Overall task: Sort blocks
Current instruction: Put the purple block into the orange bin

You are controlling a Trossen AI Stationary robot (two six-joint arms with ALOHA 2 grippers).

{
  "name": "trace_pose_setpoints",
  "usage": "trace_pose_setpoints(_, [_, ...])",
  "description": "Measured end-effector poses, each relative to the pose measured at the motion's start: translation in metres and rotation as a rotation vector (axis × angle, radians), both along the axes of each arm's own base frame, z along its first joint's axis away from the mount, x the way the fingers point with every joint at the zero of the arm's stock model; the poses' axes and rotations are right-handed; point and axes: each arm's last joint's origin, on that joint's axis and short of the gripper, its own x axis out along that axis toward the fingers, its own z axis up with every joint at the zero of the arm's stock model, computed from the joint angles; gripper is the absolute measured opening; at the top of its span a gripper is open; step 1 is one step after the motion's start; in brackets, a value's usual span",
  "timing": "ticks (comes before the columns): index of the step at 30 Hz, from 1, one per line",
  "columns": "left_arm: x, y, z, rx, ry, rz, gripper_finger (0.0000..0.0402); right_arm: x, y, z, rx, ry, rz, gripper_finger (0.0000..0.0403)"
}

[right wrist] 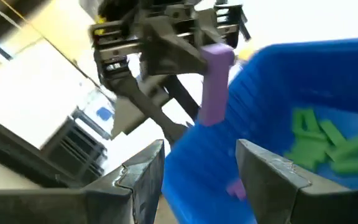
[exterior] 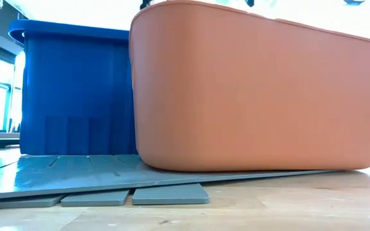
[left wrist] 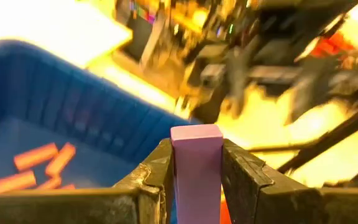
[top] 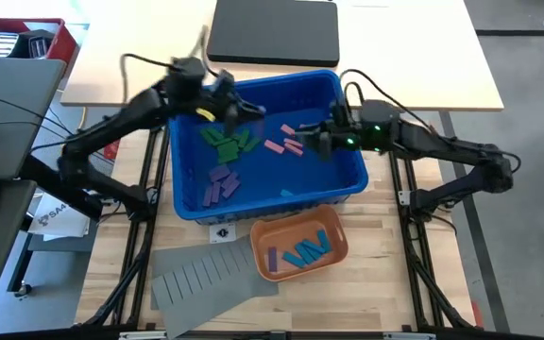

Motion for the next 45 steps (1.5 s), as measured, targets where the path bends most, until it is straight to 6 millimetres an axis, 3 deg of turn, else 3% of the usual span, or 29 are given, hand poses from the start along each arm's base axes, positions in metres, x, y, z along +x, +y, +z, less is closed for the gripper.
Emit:
trace_pose_setpoints(8, [-0.037, -0.01, 0.039, 0.009, -0.201, 0.022, 0.0088, 0.046, -0.031, 0.006, -0.003, -0.159, 0.115, 0.0229])
trace_pose_setpoints(15, [-0.038, -0.012, 0.052, -0.013, -0.328, -0.094, 0.0088, 0.09, -0.04, 0.028, -0.137, -0.202, 0.203, 0.0289])
trace_pose_setpoints(20, [-0.038, -0.012, 0.052, -0.022, -0.329, -0.095, 0.0088, 0.105, -0.044, 0.047, -0.191, -0.192, 0.231, 0.03])
trace_pose_setpoints(24, [-0.038, -0.012, 0.053, -0.032, -0.337, -0.09, 0.0088, 0.105, -0.043, 0.06, -0.288, -0.181, 0.264, 0.0299])
trace_pose_setpoints(30, [-0.038, -0.012, 0.056, -0.067, -0.363, -0.077, 0.0088, 0.101, -0.05, 0.059, -0.329, -0.132, 0.281, 0.0259])
trace_pose_setpoints(41, [-0.036, -0.009, 0.056, -0.052, -0.376, -0.011, 0.0095, 0.104, -0.056, 0.053, -0.303, -0.116, 0.339, 0.0114])
trace_pose_setpoints(45, [-0.036, -0.008, 0.055, -0.033, -0.373, -0.008, 0.0117, 0.104, -0.055, 0.052, -0.269, -0.106, 0.311, 0.0112])
